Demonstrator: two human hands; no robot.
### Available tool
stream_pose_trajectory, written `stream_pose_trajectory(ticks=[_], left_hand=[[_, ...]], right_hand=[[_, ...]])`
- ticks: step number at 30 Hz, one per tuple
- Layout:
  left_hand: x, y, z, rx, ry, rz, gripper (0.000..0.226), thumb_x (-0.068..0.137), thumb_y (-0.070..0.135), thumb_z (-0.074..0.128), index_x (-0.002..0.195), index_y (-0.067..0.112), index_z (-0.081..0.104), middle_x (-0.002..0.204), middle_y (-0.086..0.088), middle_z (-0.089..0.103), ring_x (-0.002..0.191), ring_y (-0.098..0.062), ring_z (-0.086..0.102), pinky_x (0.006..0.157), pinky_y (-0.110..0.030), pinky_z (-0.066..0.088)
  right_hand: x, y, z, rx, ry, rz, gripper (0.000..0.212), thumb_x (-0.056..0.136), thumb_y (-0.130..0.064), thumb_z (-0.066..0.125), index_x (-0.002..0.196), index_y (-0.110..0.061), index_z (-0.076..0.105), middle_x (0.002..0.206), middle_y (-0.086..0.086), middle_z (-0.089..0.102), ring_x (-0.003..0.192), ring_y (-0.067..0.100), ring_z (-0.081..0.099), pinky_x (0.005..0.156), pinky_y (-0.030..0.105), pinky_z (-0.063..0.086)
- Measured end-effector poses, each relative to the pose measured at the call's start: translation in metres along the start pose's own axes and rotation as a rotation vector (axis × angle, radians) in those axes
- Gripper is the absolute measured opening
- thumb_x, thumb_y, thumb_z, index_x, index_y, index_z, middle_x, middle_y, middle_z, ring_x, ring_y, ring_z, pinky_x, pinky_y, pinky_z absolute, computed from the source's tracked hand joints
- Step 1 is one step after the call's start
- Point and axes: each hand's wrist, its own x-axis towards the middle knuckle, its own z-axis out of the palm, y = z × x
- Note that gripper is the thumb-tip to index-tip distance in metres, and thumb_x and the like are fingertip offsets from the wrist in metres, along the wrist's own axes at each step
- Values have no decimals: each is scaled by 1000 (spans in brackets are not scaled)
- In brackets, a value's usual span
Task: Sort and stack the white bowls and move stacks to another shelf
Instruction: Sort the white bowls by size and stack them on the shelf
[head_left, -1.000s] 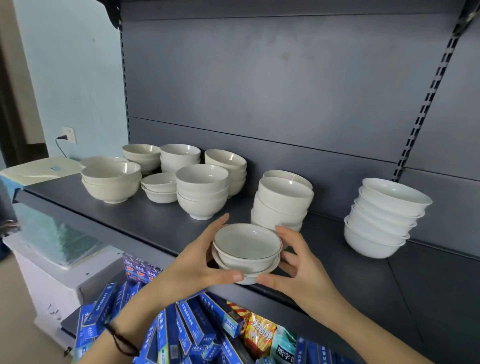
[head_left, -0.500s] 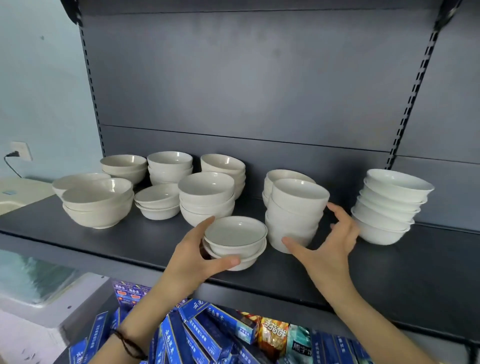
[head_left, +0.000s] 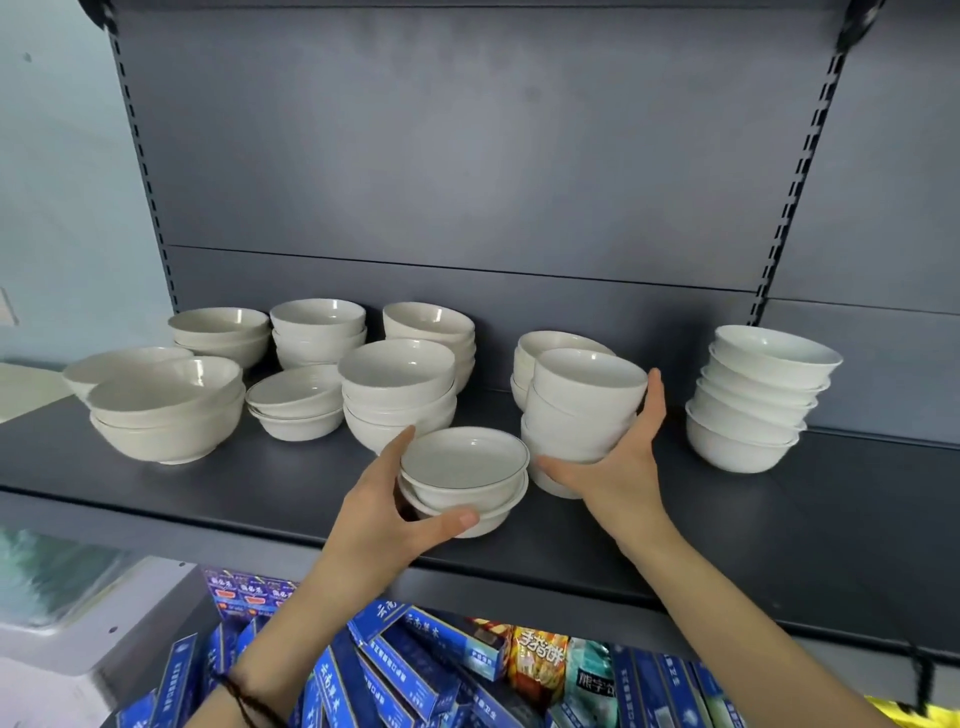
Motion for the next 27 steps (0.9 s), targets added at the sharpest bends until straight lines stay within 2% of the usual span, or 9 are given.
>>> stream_pose_trajectory(ticks=[2,4,9,13,16,19,21,23,27], left_hand=[[-1,3,0,-19,0,-10,114,53,58,85,148,32,29,121,26,56,115,-3,58,94,-14,43],[-1,6,-1,-72,4,-44,106,54,61,83,144,32,34,119,25,58,112,1,58,88,-9,43],[3,3,-5,-158,-5,-98,81,59,67,78,128,33,53,119,14,66,115,-4,60,98,-24,46],[5,1,-5,-134,2,-79,94,52,71,70,133,27,52,121,12,66,117,-8,59,103,-32,46],[4,0,-8,-121,21,-61,84,53,71,66,126,30,56,114,13,69,109,-2,63,98,-24,49],[5,-2,-16,-162,223,-44,55,67,65,62,111,30,64,107,10,71,100,-8,68,96,-36,52],[13,-7,-27,-159,379,-32,34,82,39,71,110,22,62,113,2,68,100,-17,67,92,-37,53],[28,-11,-40,-89,429,-46,51,80,18,77,125,14,53,131,-7,54,108,-20,61,94,-34,50],[51,-14,-49,-44,279,-139,101,71,22,86,150,20,24,150,-6,36,129,-20,46,105,-33,38]], right_hand=[[2,1,-4,-25,21,14,143,57,-8,94,154,-32,-7,149,-14,24,135,5,28,109,25,29],[4,4,-9,-47,56,22,142,57,-4,93,155,-31,-7,152,-12,22,136,4,26,111,26,27],[9,10,-23,-128,85,27,141,60,-4,92,154,-32,-10,147,-22,15,137,2,21,121,36,24],[11,16,-27,-198,105,33,143,61,-10,92,156,-29,-13,162,-9,11,147,10,17,122,38,20],[6,13,-24,-336,170,60,138,63,-16,92,156,-23,-10,162,5,11,148,25,15,121,42,19],[-10,5,-18,-490,252,44,123,68,-21,88,157,-18,2,160,12,11,145,33,14,119,48,17],[-26,3,-15,-568,318,-91,106,71,-21,84,154,-22,18,158,13,14,142,33,16,114,52,20],[-42,2,-11,-607,294,-253,89,72,-18,82,145,-25,31,153,9,19,138,31,20,109,48,24],[-51,0,-4,-600,-75,-297,76,80,-24,77,135,-44,30,146,-12,16,135,12,16,110,41,24]])
